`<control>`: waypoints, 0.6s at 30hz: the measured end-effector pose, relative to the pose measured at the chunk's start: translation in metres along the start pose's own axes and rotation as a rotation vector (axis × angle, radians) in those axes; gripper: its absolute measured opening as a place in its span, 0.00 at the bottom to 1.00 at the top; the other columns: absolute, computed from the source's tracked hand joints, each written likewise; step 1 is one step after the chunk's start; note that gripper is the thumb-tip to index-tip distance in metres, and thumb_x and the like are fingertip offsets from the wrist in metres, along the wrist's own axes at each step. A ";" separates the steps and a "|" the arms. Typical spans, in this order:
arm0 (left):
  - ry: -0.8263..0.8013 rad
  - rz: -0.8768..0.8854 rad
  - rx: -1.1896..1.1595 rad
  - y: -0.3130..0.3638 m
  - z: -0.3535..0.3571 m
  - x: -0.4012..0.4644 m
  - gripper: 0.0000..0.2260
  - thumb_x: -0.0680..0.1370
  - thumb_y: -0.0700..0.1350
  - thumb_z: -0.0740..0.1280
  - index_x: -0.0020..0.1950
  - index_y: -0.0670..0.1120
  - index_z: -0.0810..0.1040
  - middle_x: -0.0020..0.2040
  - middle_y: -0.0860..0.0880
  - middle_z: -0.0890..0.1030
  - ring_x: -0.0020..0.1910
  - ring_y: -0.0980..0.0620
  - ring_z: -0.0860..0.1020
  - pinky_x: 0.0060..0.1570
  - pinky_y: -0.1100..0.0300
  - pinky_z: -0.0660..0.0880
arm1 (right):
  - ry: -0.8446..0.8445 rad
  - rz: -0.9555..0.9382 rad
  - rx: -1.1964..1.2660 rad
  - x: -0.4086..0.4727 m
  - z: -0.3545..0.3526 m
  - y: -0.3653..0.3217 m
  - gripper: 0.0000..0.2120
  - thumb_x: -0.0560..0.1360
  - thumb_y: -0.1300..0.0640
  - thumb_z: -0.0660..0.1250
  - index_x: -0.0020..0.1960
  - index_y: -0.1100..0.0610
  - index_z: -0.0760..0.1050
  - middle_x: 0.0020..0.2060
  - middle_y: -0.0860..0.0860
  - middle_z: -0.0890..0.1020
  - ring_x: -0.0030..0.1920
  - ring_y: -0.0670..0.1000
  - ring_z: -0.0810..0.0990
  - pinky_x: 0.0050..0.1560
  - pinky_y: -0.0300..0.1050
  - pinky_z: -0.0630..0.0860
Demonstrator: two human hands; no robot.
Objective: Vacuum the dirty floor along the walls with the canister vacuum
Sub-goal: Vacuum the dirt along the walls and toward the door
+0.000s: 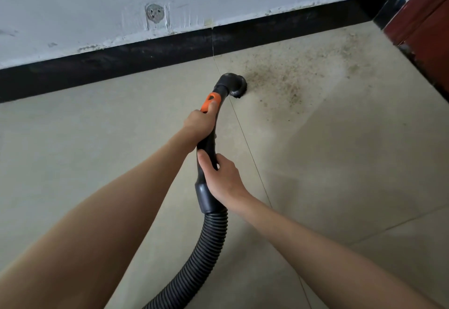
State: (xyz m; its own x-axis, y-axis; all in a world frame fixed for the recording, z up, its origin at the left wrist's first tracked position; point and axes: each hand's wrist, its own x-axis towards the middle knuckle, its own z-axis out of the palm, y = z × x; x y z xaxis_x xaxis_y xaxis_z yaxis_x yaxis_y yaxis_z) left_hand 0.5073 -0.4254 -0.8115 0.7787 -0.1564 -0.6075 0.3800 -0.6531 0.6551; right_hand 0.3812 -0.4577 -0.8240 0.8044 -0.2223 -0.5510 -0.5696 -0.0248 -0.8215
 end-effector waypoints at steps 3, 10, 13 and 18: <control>0.028 0.000 0.011 0.015 -0.006 0.024 0.28 0.79 0.64 0.51 0.59 0.40 0.70 0.48 0.40 0.79 0.41 0.43 0.79 0.48 0.52 0.78 | 0.002 -0.030 0.012 0.027 -0.001 -0.012 0.16 0.79 0.40 0.59 0.43 0.53 0.70 0.39 0.49 0.77 0.39 0.48 0.78 0.39 0.40 0.74; 0.123 0.013 0.015 0.037 -0.020 0.074 0.29 0.78 0.64 0.52 0.59 0.39 0.71 0.48 0.40 0.80 0.41 0.43 0.80 0.45 0.52 0.78 | -0.016 -0.067 0.020 0.084 -0.002 -0.033 0.18 0.78 0.39 0.59 0.42 0.53 0.70 0.40 0.51 0.78 0.42 0.52 0.79 0.46 0.47 0.77; 0.161 0.023 0.006 0.040 -0.019 0.085 0.30 0.78 0.64 0.52 0.61 0.38 0.70 0.52 0.38 0.80 0.46 0.40 0.81 0.53 0.48 0.78 | -0.039 -0.074 0.028 0.096 -0.006 -0.034 0.18 0.78 0.39 0.60 0.41 0.53 0.70 0.39 0.50 0.77 0.40 0.51 0.78 0.42 0.44 0.75; 0.186 0.062 0.010 0.037 -0.008 0.091 0.25 0.79 0.61 0.52 0.56 0.39 0.70 0.49 0.38 0.80 0.39 0.42 0.80 0.47 0.50 0.79 | -0.054 -0.084 0.053 0.102 -0.014 -0.018 0.18 0.78 0.40 0.60 0.40 0.53 0.70 0.37 0.48 0.76 0.35 0.47 0.76 0.38 0.40 0.73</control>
State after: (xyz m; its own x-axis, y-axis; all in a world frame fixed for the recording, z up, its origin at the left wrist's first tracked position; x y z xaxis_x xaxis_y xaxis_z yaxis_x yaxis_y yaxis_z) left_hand 0.5957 -0.4578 -0.8388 0.8800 -0.0574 -0.4716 0.3237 -0.6541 0.6837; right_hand 0.4712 -0.4933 -0.8633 0.8577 -0.1689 -0.4856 -0.4910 0.0111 -0.8711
